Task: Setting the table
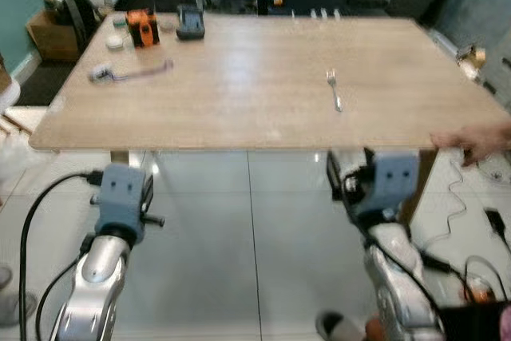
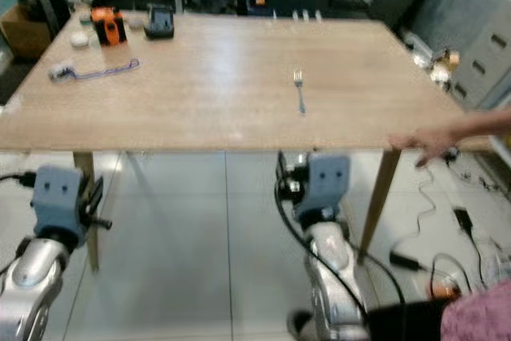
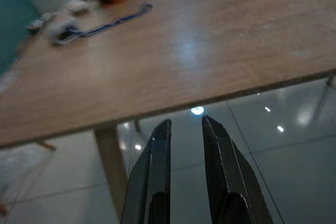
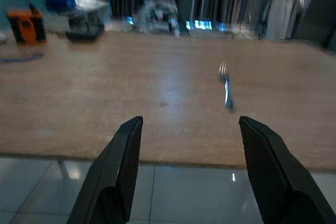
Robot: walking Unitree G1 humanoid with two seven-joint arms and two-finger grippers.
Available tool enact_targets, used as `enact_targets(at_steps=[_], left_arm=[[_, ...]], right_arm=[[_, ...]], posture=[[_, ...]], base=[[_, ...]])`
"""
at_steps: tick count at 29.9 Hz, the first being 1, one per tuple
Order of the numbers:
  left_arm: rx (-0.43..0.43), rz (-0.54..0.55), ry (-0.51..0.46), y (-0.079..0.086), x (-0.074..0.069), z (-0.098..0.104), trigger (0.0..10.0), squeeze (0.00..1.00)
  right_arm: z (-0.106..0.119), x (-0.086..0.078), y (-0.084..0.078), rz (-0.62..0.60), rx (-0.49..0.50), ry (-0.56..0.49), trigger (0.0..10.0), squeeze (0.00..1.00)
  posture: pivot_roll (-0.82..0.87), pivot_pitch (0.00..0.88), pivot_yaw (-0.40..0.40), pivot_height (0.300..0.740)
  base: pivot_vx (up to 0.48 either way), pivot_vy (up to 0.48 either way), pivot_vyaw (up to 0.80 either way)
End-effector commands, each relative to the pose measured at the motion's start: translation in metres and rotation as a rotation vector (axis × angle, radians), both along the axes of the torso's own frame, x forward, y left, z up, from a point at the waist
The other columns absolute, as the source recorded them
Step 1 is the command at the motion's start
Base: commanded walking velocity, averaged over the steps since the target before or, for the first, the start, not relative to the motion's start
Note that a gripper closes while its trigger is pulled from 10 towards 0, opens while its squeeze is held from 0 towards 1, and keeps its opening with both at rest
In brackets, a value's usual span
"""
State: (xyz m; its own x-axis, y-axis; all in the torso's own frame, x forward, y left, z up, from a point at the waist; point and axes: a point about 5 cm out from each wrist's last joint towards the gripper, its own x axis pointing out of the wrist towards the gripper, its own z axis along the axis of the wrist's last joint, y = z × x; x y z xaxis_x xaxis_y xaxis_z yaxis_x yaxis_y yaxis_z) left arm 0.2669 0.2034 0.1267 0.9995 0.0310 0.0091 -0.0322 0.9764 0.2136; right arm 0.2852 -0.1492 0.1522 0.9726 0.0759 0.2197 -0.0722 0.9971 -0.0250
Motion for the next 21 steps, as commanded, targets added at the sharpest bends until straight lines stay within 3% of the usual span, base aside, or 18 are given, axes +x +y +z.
enact_targets(at_steps=[1, 6, 21], left_arm=[[-0.002, -0.008, 0.028, -0.0029, -0.0011, -0.0046, 10.0, 0.0], [-0.004, -0.007, 0.032, -0.0033, -0.0022, -0.0052, 10.0, 0.0], [-0.006, -0.005, 0.04, -0.0042, -0.0033, -0.0064, 10.0, 0.0]], right_arm=[[-0.0051, -0.0016, -0.0041, -0.011, -0.012, 0.031, 10.0, 0.0], [-0.005, -0.0015, -0.0049, -0.015, -0.02, 0.035, 10.0, 0.0], [-0.0016, 0.0018, -0.0022, 0.002, -0.041, 0.031, 10.0, 0.0]], posture=[[0.01, 0.018, 0.05, 0.74], [0.01, 0.024, 0.048, 0.74], [0.02, 0.029, 0.046, 0.74]], base=[[0.48, 0.0, -0.8], [0.48, 0.0, -0.8], [0.48, 0.0, 0.0]])
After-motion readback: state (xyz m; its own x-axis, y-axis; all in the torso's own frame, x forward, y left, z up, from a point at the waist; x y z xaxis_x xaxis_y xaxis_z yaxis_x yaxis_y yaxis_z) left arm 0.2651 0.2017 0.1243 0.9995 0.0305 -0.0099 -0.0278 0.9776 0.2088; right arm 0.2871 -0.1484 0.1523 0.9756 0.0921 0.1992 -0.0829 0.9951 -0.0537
